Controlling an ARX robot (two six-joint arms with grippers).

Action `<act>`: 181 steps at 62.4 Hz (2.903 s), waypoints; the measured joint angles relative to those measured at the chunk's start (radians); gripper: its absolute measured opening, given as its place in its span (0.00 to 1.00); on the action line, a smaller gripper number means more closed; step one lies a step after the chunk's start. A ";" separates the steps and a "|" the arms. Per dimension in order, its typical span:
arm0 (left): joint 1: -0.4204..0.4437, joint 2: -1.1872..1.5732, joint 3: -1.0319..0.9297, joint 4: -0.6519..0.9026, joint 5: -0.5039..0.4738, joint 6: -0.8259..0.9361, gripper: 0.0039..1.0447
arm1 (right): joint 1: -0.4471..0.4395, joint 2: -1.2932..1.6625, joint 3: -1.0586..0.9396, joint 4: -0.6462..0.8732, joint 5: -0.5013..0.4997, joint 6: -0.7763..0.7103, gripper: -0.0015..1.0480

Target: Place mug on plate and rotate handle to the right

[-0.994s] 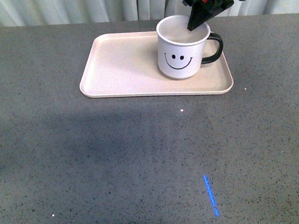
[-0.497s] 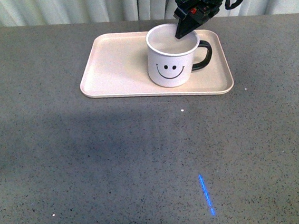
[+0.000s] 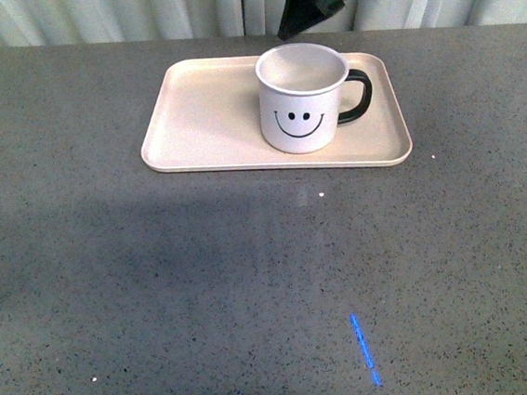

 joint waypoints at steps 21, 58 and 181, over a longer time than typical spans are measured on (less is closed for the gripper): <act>0.000 0.000 0.000 0.000 0.000 0.000 0.91 | 0.006 -0.438 -0.797 1.136 0.539 0.434 0.60; 0.000 0.000 0.000 0.000 0.000 0.000 0.91 | -0.078 -0.949 -1.751 1.705 0.467 0.567 0.02; 0.000 0.000 0.000 0.000 0.000 0.000 0.91 | -0.106 -2.152 -2.131 0.909 0.454 0.567 0.02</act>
